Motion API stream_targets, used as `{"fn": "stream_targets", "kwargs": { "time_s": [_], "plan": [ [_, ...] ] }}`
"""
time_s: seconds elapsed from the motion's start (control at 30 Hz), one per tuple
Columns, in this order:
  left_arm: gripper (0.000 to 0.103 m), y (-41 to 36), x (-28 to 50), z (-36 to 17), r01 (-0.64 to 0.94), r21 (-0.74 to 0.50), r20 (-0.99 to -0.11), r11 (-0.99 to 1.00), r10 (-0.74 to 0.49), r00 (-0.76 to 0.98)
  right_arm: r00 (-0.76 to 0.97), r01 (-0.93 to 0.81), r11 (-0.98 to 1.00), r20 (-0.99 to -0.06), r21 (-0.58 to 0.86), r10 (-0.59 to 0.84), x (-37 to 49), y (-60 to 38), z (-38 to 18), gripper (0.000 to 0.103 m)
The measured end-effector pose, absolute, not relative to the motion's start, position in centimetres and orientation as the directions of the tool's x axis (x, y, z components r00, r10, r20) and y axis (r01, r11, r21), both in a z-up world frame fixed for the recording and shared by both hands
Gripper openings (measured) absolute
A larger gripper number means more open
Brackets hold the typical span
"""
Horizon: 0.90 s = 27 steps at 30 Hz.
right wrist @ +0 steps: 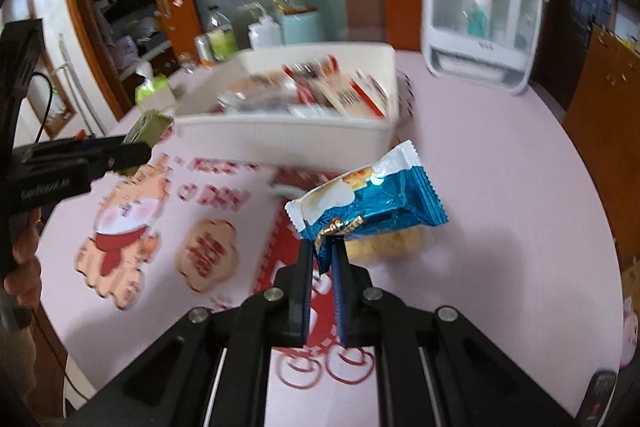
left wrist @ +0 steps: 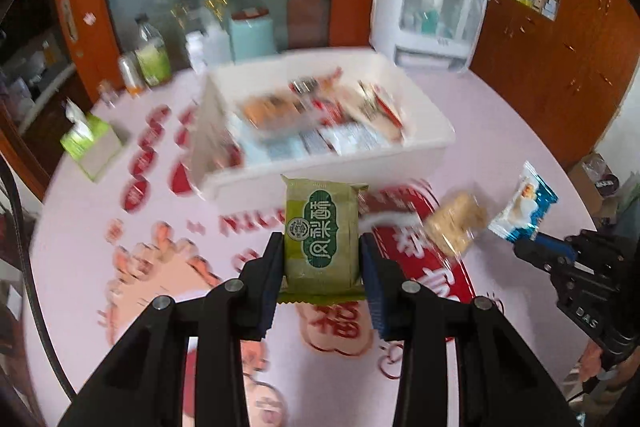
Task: Organize snacks
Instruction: 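Carry both snacks into the white tray and open both tools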
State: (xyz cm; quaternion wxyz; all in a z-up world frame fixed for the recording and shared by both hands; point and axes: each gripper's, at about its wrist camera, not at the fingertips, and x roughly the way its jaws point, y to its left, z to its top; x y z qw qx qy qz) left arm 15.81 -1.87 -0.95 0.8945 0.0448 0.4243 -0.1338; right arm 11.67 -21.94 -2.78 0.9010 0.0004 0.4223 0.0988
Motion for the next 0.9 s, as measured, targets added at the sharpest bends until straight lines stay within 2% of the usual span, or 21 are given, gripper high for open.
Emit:
{"fn": "stream_targets", "kwargs": {
  "time_s": [0.23, 0.43, 0.57, 0.73, 0.9],
  "plan": [
    [0.036, 0.4, 17.8, 6.3, 0.258, 0.028, -0.717, 0.966, -0.16, 0.678, 0.67, -0.261, 0.957, -0.689, 0.129, 0.276, 13.7, -20.4, 5.0, 0.009],
    [0.036, 0.5, 20.2, 12.3, 0.237, 0.091, -0.66, 0.967, -0.12, 0.742, 0.717, -0.29, 0.951, -0.633, 0.11, 0.292, 16.9, -19.1, 11.9, 0.009],
    [0.036, 0.0, 23.2, 14.4, 0.211, 0.117, -0.65, 0.97, -0.086, 0.755, 0.736, -0.285, 0.951, -0.608, 0.121, 0.298, 19.9, -18.6, 15.4, 0.009],
    [0.036, -0.7, 27.3, 14.9, 0.203, 0.08, -0.664, 0.976, -0.1, 0.741, 0.735, -0.25, 0.96, -0.62, 0.127, 0.273, 23.7, -18.3, 16.2, 0.009],
    [0.036, -2.3, 31.0, 12.3, 0.209, 0.056, -0.684, 0.976, -0.115, 0.721, 0.703, -0.217, 0.969, -0.669, 0.122, 0.241, 27.6, -18.4, 13.9, 0.009]
  ]
}}
